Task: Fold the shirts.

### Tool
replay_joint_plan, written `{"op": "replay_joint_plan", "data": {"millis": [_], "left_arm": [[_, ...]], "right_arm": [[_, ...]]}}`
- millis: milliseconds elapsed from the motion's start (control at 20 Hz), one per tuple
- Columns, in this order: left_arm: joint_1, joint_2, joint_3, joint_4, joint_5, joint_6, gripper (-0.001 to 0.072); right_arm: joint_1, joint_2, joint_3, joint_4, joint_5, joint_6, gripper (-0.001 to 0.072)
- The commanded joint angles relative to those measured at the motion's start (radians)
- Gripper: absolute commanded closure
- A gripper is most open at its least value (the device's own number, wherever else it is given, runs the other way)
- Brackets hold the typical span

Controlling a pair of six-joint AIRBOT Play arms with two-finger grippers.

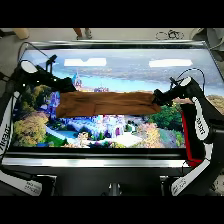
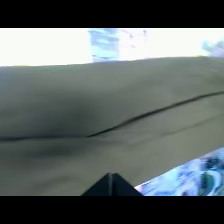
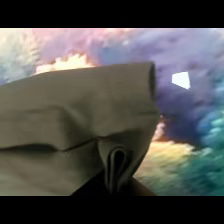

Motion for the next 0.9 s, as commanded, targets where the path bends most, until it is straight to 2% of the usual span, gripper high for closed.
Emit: {"op": "replay_joint_plan", "data": {"millis": [0, 100, 250, 400, 550, 700, 850], "left_arm": [[-0.135, -0.016, -0.02, -0.016, 0.127, -0.043, 0.0681], [-0.23, -0.078, -0.023, -0.069, 0.208, -0.092, 0.0682], [-0.368, -0.198, -0.023, -0.272, 0.316, -0.095, 0.0682], [-0.493, -0.307, -0.022, -0.477, 0.389, -0.095, 0.0681], [-0.542, -0.35, -0.022, -0.598, 0.457, -0.04, 0.0683], [-0.451, -0.269, -0.022, -0.538, 0.449, 0.026, 0.0684], [-0.267, -0.096, -0.022, -0.322, 0.369, 0.024, 0.0684]], "right_arm": [[0.0, 0.1, 0.004, 0.161, 0.061, -0.067, 0.0688], [0.007, 0.235, 0.004, 0.187, 0.114, -0.063, 0.0688], [0.058, 0.434, 0.004, 0.184, 0.202, -0.049, 0.0687], [0.104, 0.571, 0.004, 0.185, 0.222, 0.019, 0.0687], [0.116, 0.616, 0.004, 0.186, 0.211, 0.056, 0.0687], [0.148, 0.592, 0.004, 0.205, 0.153, 0.071, 0.0687], [0.272, 0.518, 0.004, 0.257, -0.001, 0.069, 0.0687]]}}
